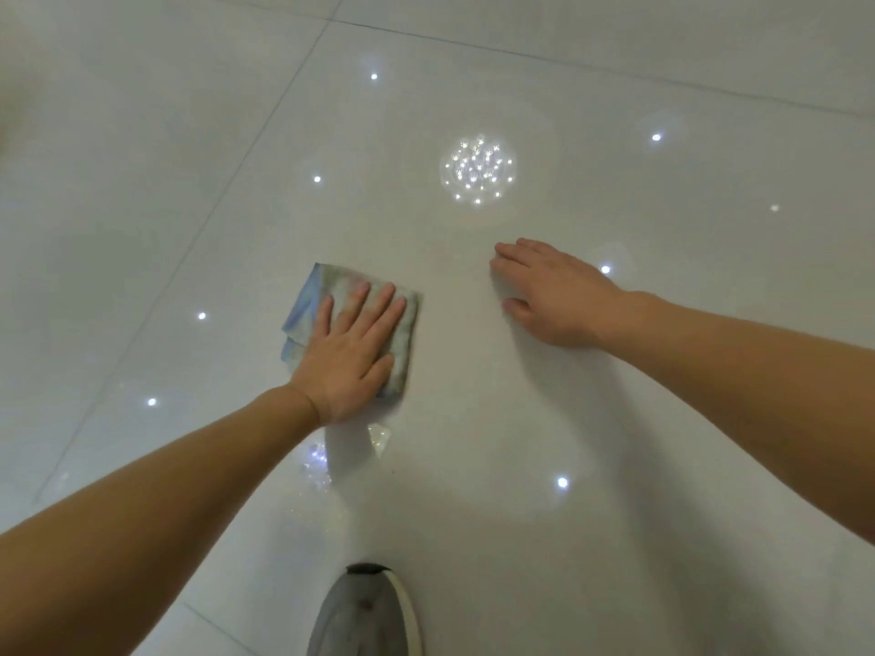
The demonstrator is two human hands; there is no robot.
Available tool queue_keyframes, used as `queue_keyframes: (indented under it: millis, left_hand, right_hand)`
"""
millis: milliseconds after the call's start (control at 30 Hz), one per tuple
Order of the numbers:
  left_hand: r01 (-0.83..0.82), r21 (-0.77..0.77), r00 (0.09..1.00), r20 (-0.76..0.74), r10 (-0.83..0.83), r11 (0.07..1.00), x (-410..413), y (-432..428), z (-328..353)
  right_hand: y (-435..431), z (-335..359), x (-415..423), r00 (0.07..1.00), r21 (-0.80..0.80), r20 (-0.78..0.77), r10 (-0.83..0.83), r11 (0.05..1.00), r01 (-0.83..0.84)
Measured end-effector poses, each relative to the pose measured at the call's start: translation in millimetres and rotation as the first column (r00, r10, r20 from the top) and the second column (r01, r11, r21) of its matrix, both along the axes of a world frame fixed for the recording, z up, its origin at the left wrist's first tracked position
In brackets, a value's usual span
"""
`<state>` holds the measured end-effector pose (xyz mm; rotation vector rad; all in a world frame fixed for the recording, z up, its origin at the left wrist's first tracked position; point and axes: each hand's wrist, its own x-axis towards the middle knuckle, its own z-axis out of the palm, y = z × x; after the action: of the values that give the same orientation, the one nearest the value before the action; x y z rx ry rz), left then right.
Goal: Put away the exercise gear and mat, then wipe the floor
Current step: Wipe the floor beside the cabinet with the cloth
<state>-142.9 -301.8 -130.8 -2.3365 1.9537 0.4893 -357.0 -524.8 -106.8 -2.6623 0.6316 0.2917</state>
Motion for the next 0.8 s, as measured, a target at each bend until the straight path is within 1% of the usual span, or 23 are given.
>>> queue_keyframes:
  millis: [200,367,567,800]
  left_hand:
    - [0.042,0.004,0.998,0.036,-0.042,0.999,-70.7,-18.3,-2.7]
    - [0.087,0.022,0.996,0.025,-0.087,0.996,-120.5,-31.6,-1.0]
    - [0.169,0.020,0.985,0.023,-0.170,0.985,-204.4,-54.3,-0.4]
    - [0.245,0.013,0.969,-0.023,-0.244,0.970,-298.0,-78.8,1.5]
  right_hand:
    - [-11.4,-1.4,-49.5,1.000,-0.032,-0.026,-0.001,0.999,0.000]
    - [-20.6,-0.4,-99.7,0.997,-0.060,-0.023,-0.074,0.996,0.073]
    - [-27.0,-1.0,-162.2,0.985,-0.097,-0.017,-0.169,0.981,0.166]
    - [-33.4,2.8,-236.1,0.961,-0.103,-0.036,-0.273,0.958,0.268]
